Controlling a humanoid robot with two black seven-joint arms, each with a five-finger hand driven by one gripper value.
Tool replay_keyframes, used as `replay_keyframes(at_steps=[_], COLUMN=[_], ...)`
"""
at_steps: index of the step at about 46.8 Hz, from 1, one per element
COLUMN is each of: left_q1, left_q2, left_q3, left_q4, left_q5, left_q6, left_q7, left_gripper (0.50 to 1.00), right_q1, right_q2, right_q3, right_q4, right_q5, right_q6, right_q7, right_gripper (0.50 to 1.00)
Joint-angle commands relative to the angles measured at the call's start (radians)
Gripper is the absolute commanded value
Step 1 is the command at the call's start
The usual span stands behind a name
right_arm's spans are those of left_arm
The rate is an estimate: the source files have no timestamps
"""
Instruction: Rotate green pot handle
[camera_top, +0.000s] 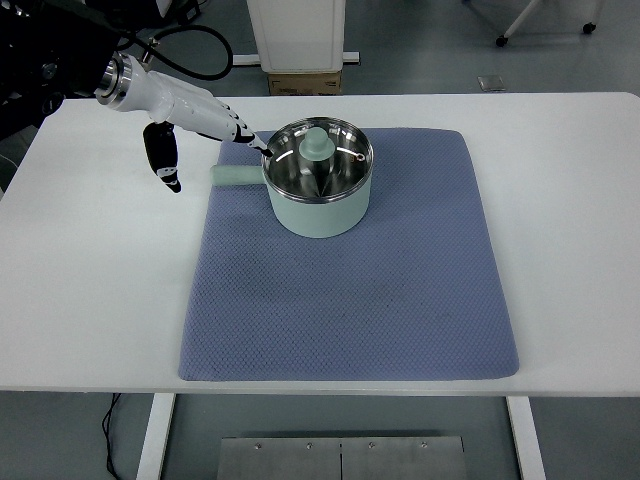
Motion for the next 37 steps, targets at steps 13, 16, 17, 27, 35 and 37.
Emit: replay_keyframes(at_steps=[13, 16, 17, 27, 35, 37], left_q1=[-0.021, -0.015, -0.012, 0.043, 0.083, 0.098], left_q2=[0.009, 0.009, 0.007, -0.001, -0.007, -0.010], left_q3=[-0.007, -0.007, -0.007, -0.007, -0.009, -0.007], left_q4=[0.071, 0.081, 0.091, 0.141, 0.146, 0.160], left_q5=[-0.366, -0.454, -0.483, -0.722, -0.930, -1.037], left_q6=[0.021, 0.042, 0.050, 0.131, 0.234, 0.269], left_q7=[0.000, 0.000, 0.000, 0.000, 0.000, 0.000], left_gripper=[1.000, 1.000, 1.000, 1.000, 1.000, 1.000], right_q1=[0.000, 0.000, 0.000, 0.000, 0.000, 0.000], right_q2=[0.000, 0.000, 0.000, 0.000, 0.000, 0.000], right_q3=[0.002, -0.002, -0.002, 0.002, 0.002, 0.002], right_q4=[0.000, 0.000, 0.000, 0.000, 0.000, 0.000], right_q5=[0.000, 0.000, 0.000, 0.000, 0.000, 0.000], right_q6=[0.000, 0.000, 0.000, 0.000, 0.000, 0.000], right_q7=[0.000, 0.000, 0.000, 0.000, 0.000, -0.001], right_gripper=[1.000, 1.000, 1.000, 1.000, 1.000, 1.000])
